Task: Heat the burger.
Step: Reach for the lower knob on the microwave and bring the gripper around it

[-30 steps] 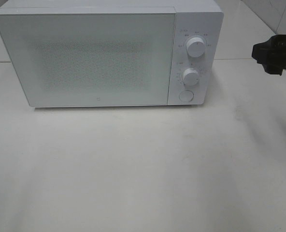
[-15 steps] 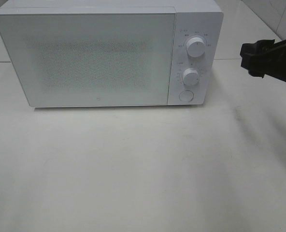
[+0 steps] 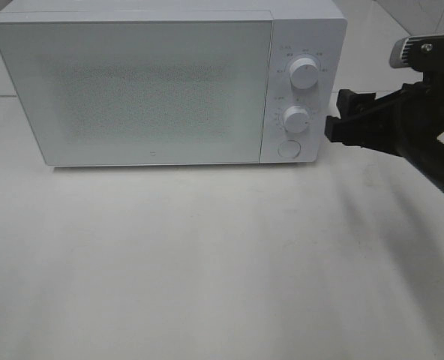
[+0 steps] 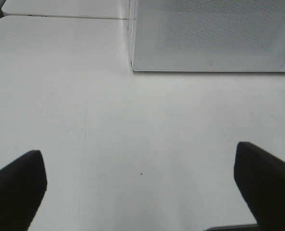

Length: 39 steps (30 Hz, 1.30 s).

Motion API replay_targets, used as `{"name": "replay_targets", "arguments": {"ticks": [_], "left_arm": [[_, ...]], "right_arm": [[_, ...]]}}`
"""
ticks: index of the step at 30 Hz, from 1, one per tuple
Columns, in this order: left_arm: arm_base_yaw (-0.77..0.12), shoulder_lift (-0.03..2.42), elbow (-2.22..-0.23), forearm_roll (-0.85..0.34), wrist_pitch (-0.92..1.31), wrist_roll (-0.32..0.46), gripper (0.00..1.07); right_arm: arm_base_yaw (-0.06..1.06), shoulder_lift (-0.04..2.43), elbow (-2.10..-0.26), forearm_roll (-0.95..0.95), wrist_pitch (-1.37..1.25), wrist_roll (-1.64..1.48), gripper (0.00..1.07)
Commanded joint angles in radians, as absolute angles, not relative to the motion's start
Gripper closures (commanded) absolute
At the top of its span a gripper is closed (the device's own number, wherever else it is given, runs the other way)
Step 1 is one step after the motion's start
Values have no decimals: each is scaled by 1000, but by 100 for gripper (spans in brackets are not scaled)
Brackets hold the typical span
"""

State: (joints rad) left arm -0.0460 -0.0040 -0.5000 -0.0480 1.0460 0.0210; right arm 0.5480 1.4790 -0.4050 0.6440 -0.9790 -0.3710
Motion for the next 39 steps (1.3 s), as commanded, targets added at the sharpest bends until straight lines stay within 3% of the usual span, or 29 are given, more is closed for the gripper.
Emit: {"name": "replay_targets", "arguments": {"ticks": [1,17,39], "left_arm": [[-44,-30,-497,-56,1037,20,9],[-44,-30,-497,-56,1037,20,9],[-44,-30,-497,-56,1037,20,9]], "right_arm": [[603,1515,-409,725,-1072,-389,33],[773,1719,-440,813,-1262,-380,33],[769,1881,-537,771,-1279,-256,33]]}}
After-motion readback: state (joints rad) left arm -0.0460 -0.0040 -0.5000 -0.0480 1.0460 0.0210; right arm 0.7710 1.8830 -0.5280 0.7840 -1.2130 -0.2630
